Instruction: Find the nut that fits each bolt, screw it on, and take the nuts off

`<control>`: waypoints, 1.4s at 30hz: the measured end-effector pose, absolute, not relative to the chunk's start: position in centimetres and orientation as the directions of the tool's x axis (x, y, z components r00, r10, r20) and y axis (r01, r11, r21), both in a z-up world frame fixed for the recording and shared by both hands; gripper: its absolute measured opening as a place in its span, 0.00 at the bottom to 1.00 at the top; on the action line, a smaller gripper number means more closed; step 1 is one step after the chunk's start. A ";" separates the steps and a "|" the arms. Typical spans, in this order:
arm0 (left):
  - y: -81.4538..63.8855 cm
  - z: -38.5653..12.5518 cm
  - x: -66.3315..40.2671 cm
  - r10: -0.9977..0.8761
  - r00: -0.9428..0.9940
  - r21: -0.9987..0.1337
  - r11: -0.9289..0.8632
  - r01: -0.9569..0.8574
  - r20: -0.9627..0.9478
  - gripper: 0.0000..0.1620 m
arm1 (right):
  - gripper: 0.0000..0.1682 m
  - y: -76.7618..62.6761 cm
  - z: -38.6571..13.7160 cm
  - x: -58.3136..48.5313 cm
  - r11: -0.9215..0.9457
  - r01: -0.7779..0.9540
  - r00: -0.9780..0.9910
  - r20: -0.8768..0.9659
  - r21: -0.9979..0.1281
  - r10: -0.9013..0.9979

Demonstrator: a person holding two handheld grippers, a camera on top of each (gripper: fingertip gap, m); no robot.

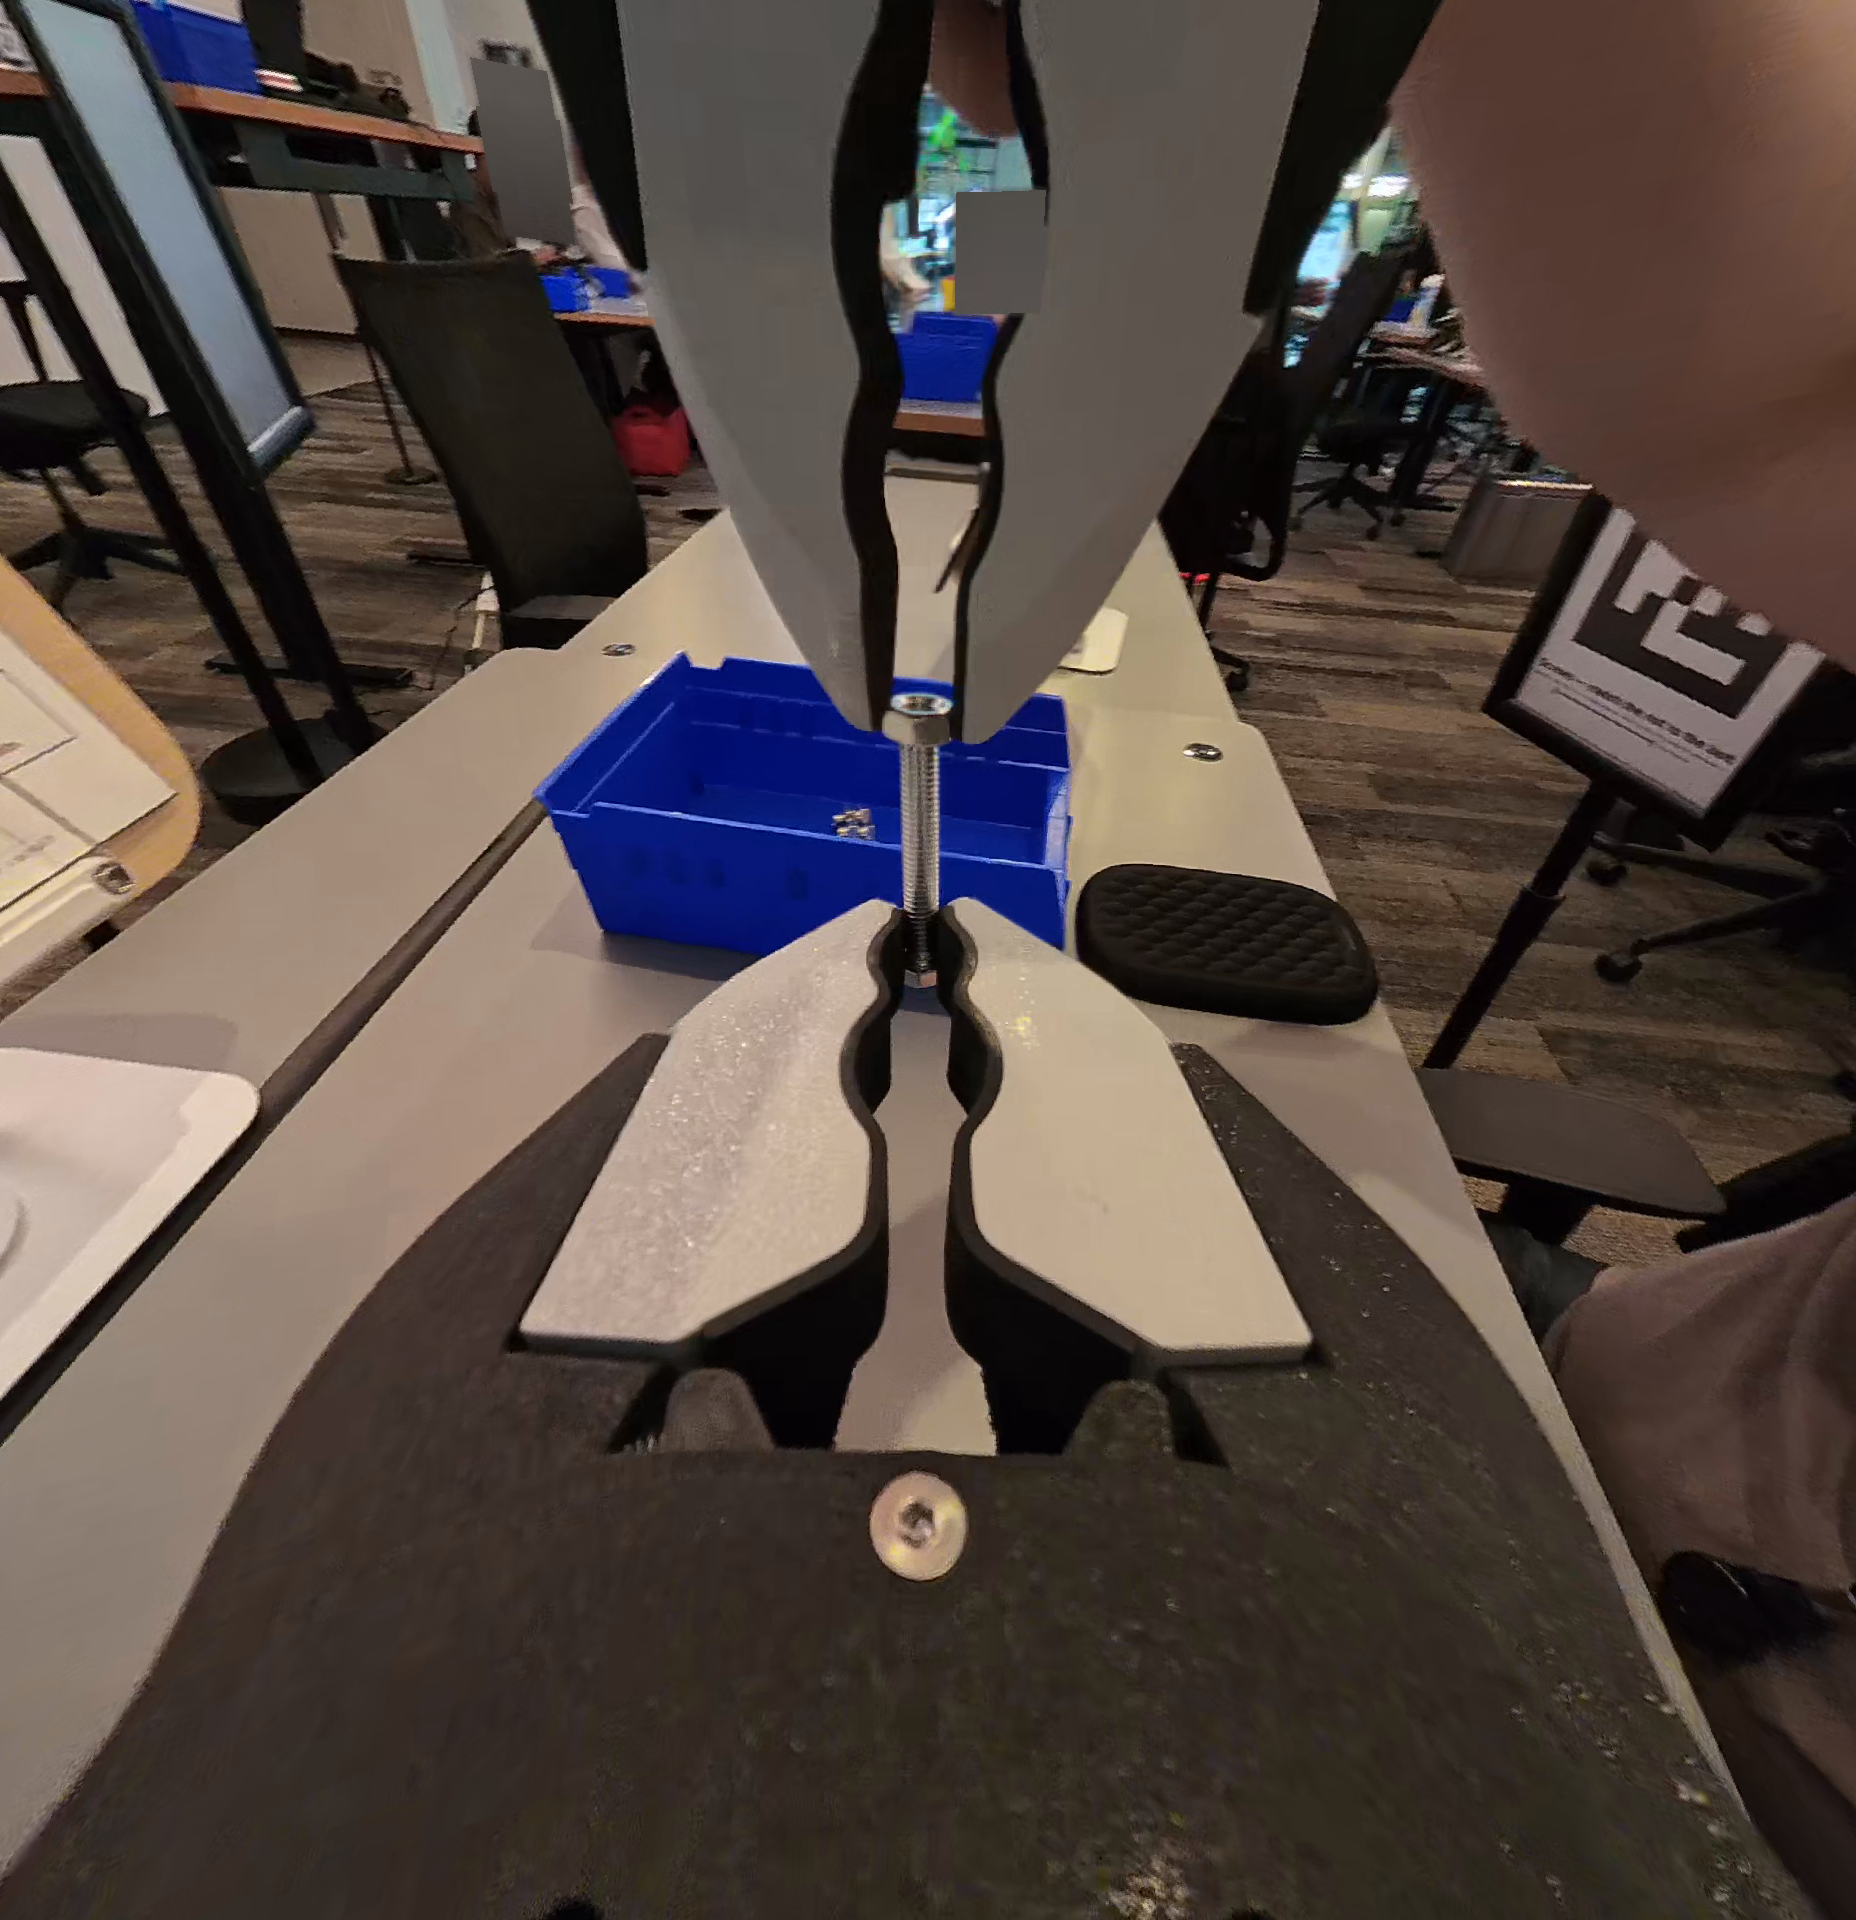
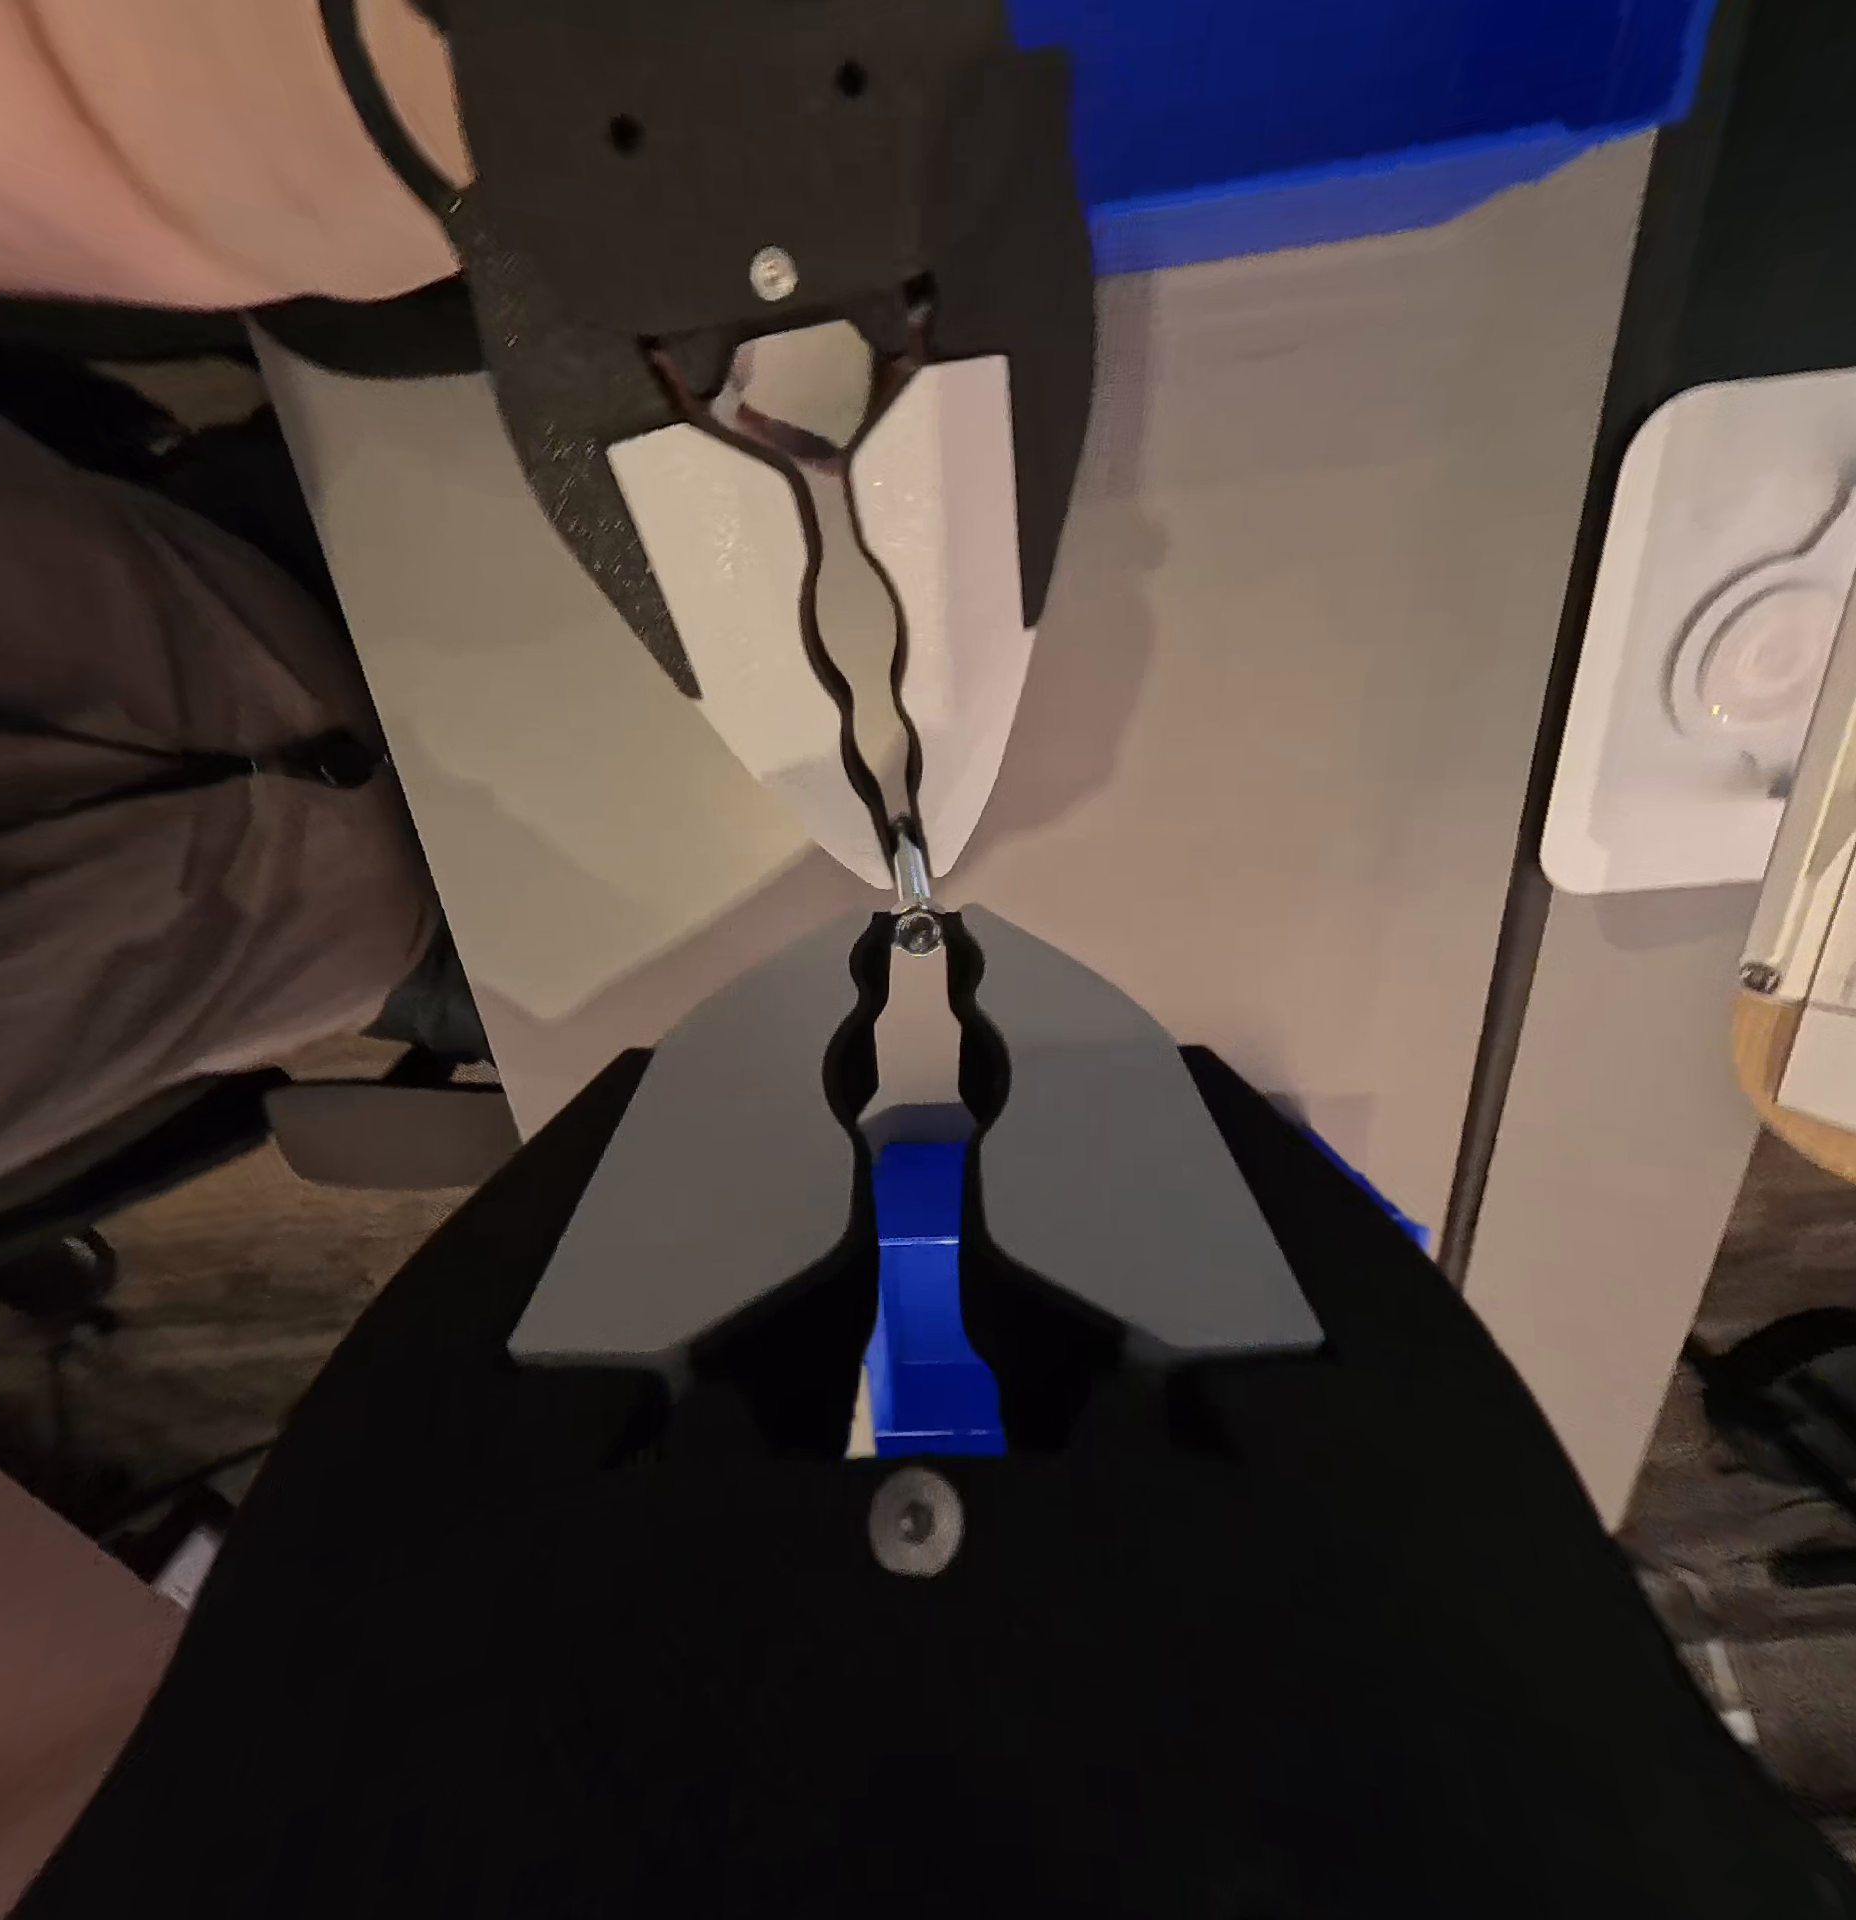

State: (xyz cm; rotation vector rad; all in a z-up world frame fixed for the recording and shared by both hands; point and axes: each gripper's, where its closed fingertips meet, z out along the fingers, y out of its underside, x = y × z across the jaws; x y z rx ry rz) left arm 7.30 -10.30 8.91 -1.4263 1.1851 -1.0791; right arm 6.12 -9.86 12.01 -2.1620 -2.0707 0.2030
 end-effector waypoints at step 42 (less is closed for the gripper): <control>-6.3 9.6 5.1 -0.876 0.481 -0.986 -0.047 -0.161 -0.037 0.03 | 0.07 -6.2 12.1 3.7 -0.557 0.748 0.552 -0.127 -0.362 0.824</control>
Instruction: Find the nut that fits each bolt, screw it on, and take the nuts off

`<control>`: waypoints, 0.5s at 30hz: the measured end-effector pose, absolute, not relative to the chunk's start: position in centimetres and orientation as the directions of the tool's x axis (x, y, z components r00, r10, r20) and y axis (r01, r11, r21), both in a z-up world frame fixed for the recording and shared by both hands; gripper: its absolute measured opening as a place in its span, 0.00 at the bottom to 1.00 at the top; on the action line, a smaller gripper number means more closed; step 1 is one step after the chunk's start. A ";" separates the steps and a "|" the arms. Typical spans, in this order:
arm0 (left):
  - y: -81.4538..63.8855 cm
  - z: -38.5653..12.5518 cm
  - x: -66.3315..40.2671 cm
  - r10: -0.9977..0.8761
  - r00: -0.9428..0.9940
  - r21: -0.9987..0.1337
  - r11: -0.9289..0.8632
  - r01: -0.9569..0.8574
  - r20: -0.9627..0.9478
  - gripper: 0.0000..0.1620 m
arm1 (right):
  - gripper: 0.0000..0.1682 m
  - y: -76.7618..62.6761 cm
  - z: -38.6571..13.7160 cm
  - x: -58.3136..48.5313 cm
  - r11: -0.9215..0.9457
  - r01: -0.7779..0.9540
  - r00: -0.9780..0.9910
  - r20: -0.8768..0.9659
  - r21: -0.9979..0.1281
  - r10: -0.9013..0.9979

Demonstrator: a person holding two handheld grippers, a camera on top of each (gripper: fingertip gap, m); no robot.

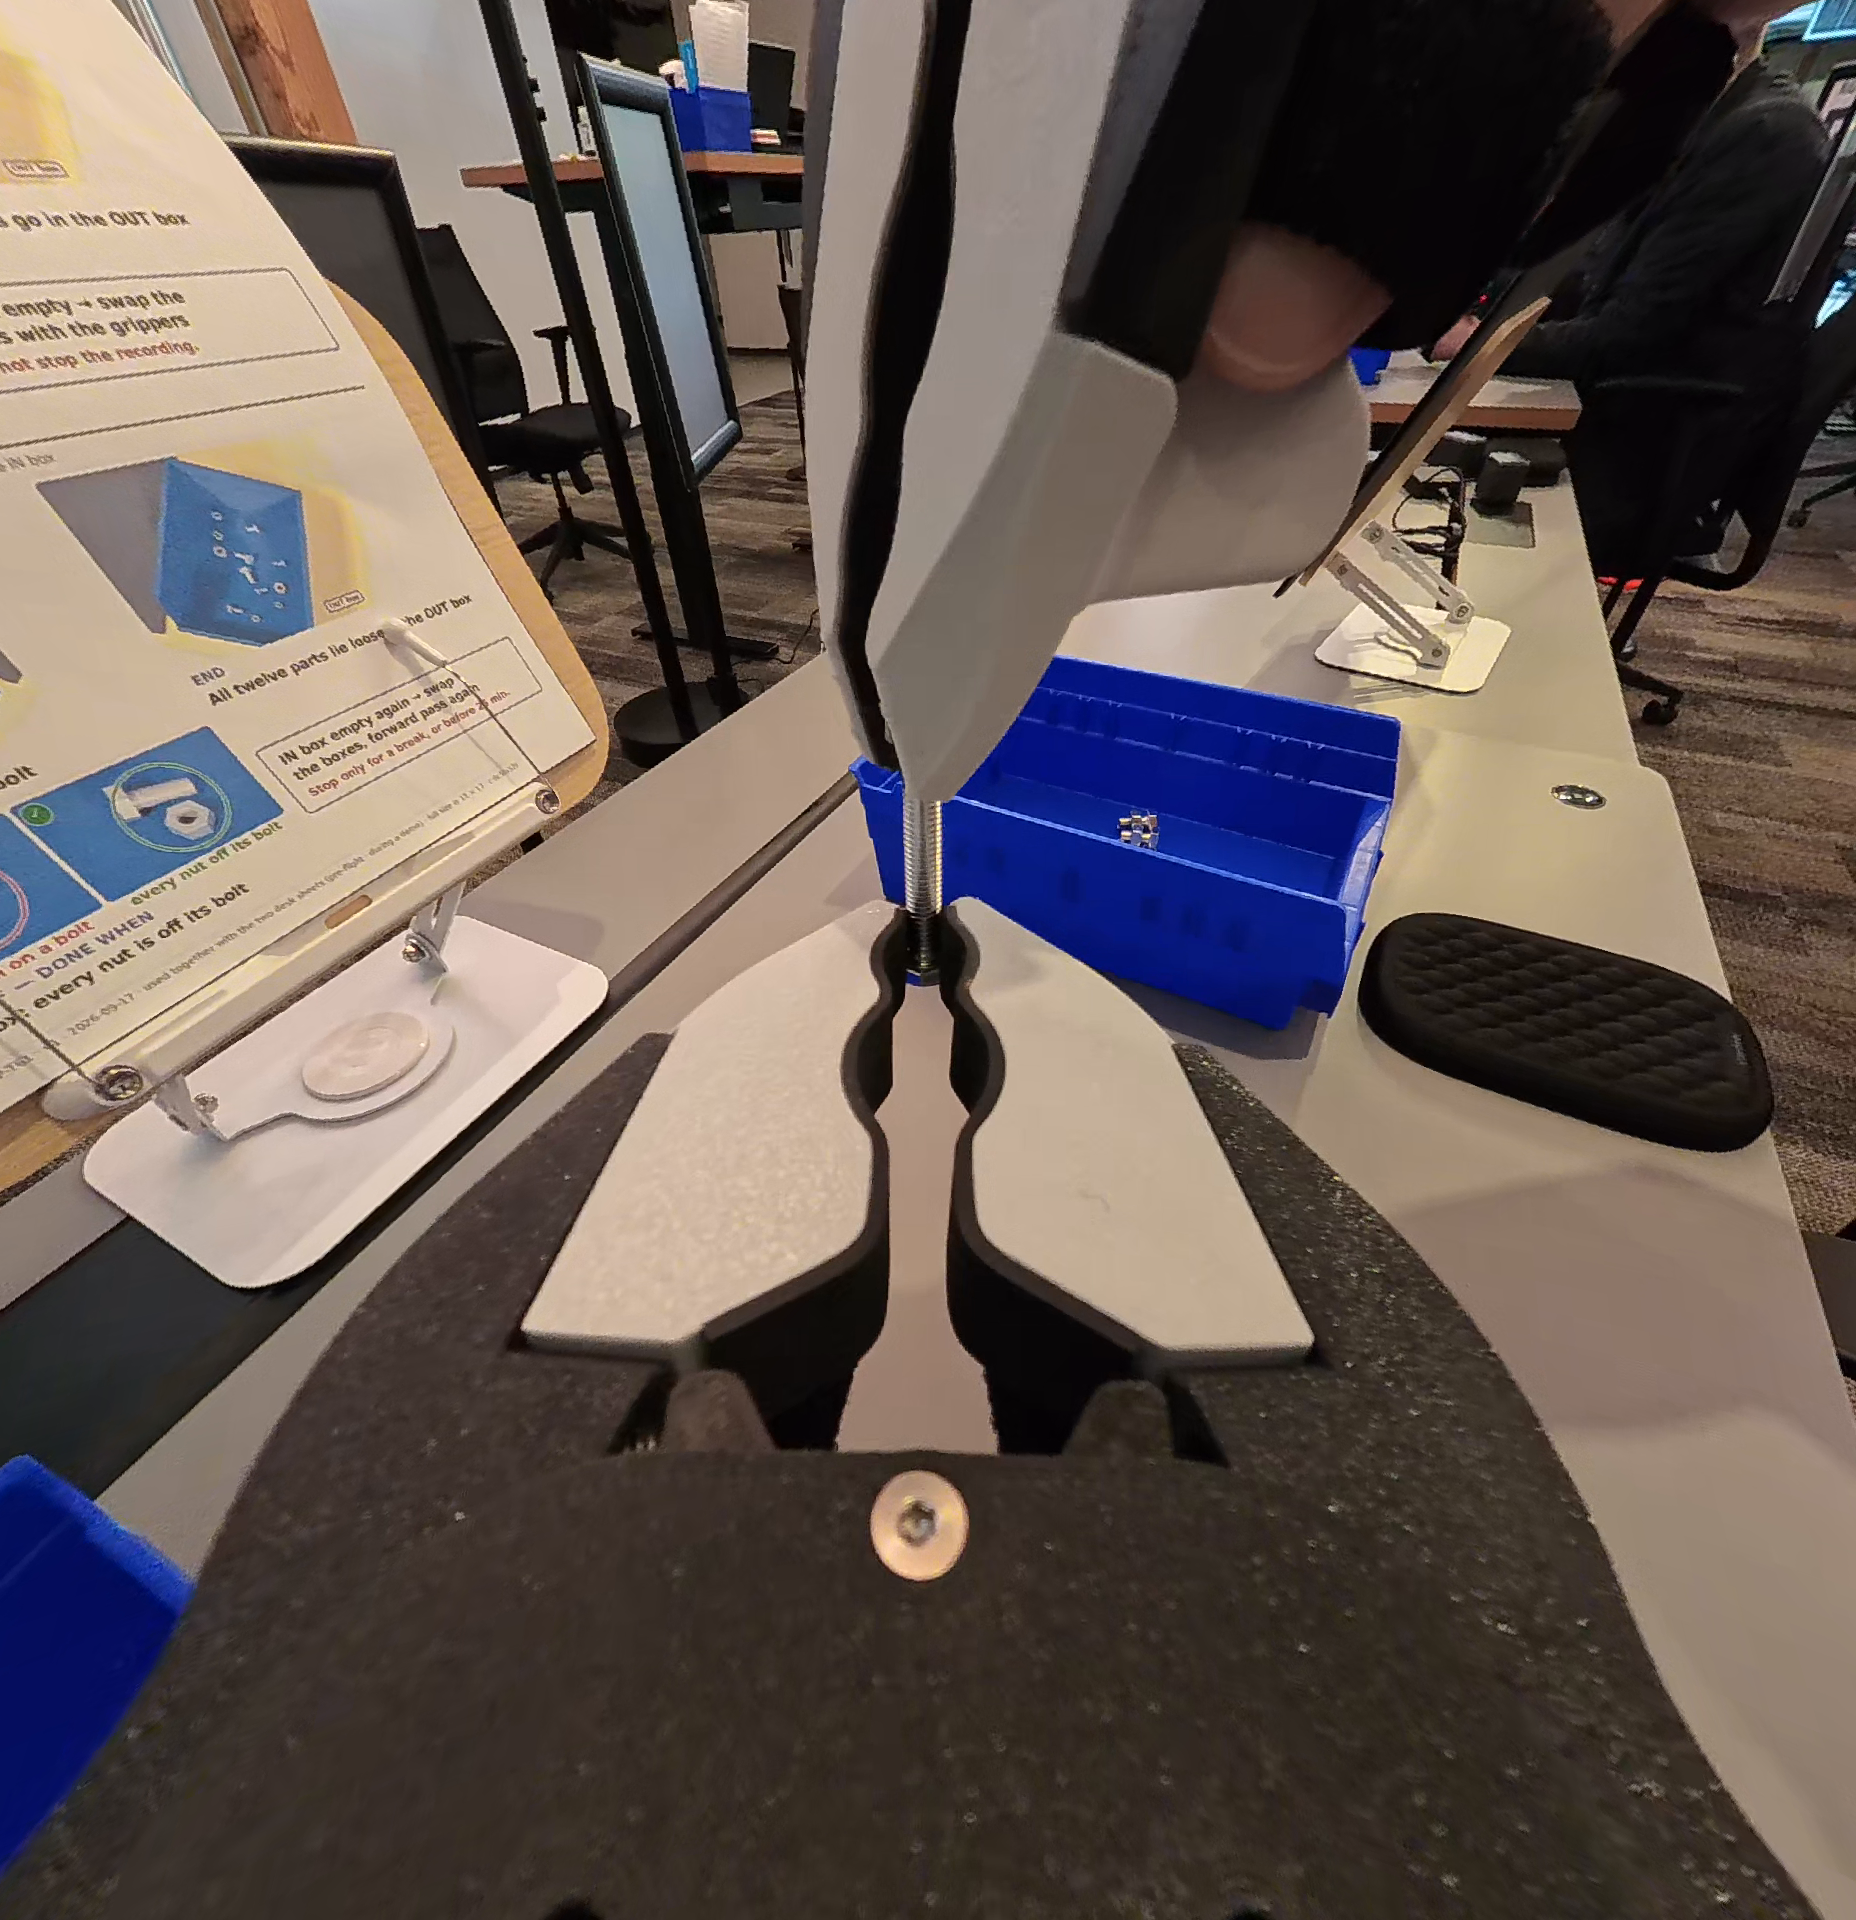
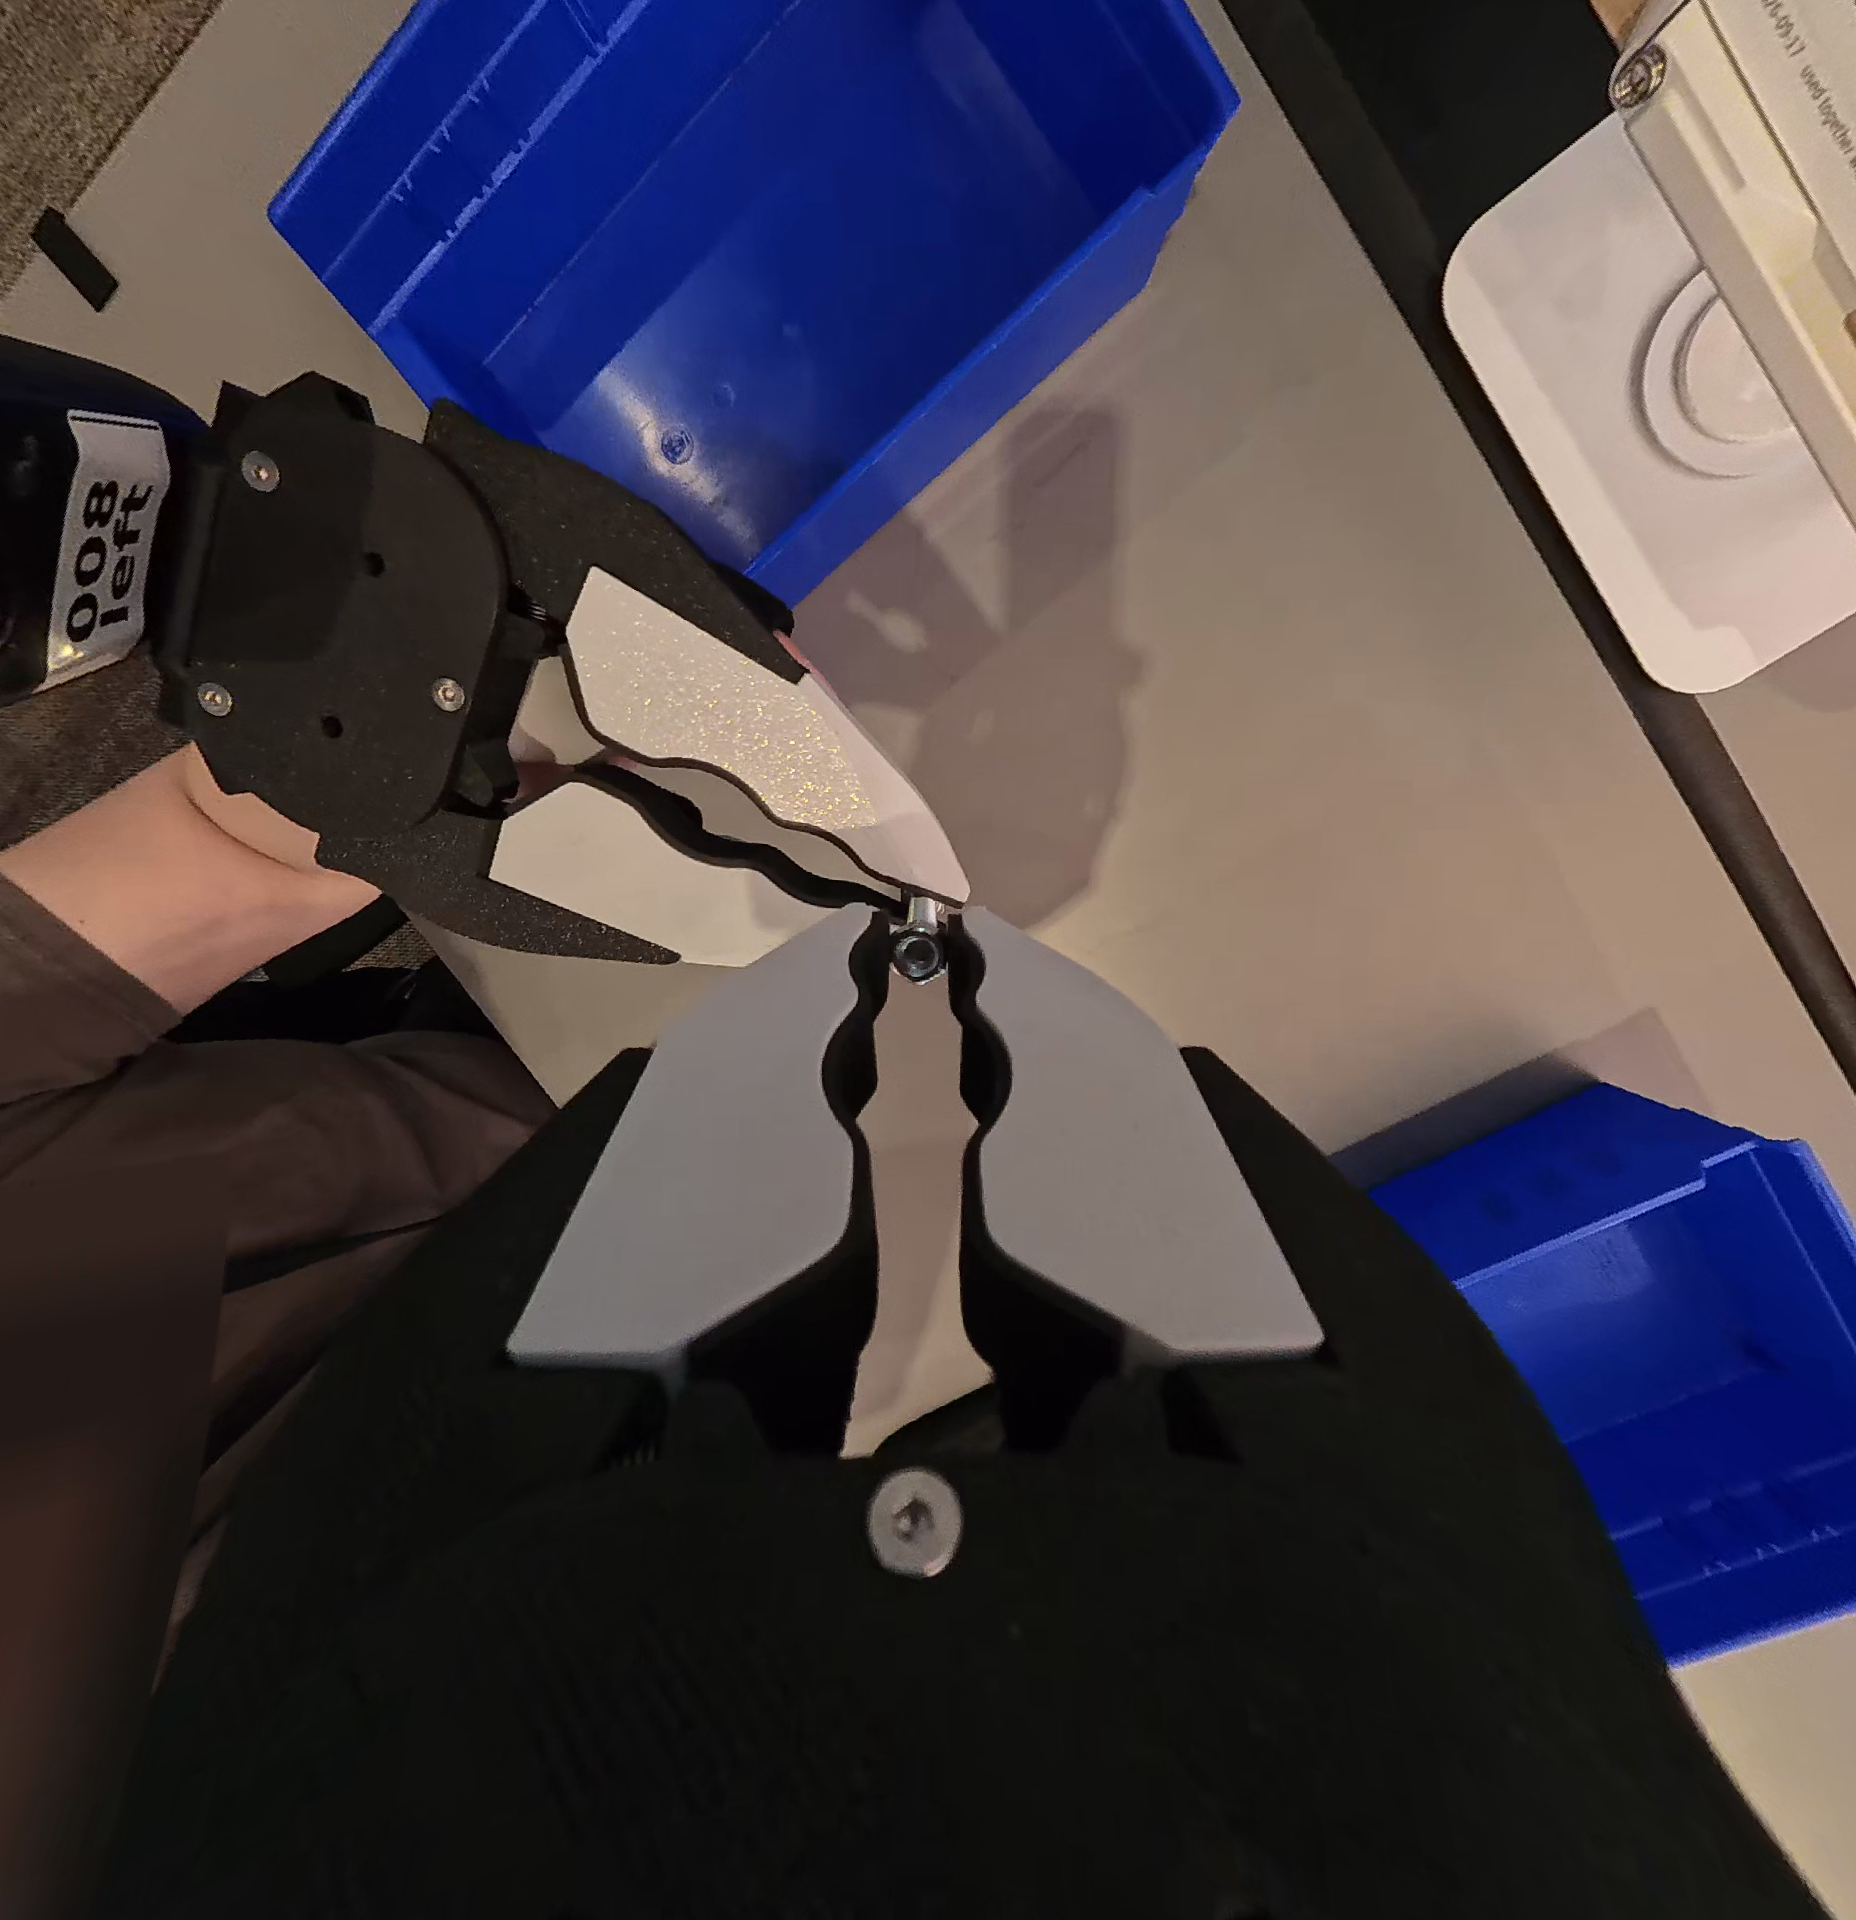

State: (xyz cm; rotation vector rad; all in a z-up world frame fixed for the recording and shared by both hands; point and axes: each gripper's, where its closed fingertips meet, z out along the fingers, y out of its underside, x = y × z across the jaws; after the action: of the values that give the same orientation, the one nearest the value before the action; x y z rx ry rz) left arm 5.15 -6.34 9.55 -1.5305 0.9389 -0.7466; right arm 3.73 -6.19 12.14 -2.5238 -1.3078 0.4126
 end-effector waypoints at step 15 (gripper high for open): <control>-6.9 9.6 5.4 -0.894 0.447 -0.986 -0.057 -0.159 -0.021 0.03 | 0.10 -5.9 12.3 3.1 -0.497 0.773 0.507 -0.089 -0.395 0.858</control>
State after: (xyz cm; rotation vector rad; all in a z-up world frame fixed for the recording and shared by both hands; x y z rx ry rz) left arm 5.42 -6.86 9.55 -1.5284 0.9629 -0.7854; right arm 3.08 -5.90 12.34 -2.4482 -1.3677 0.3954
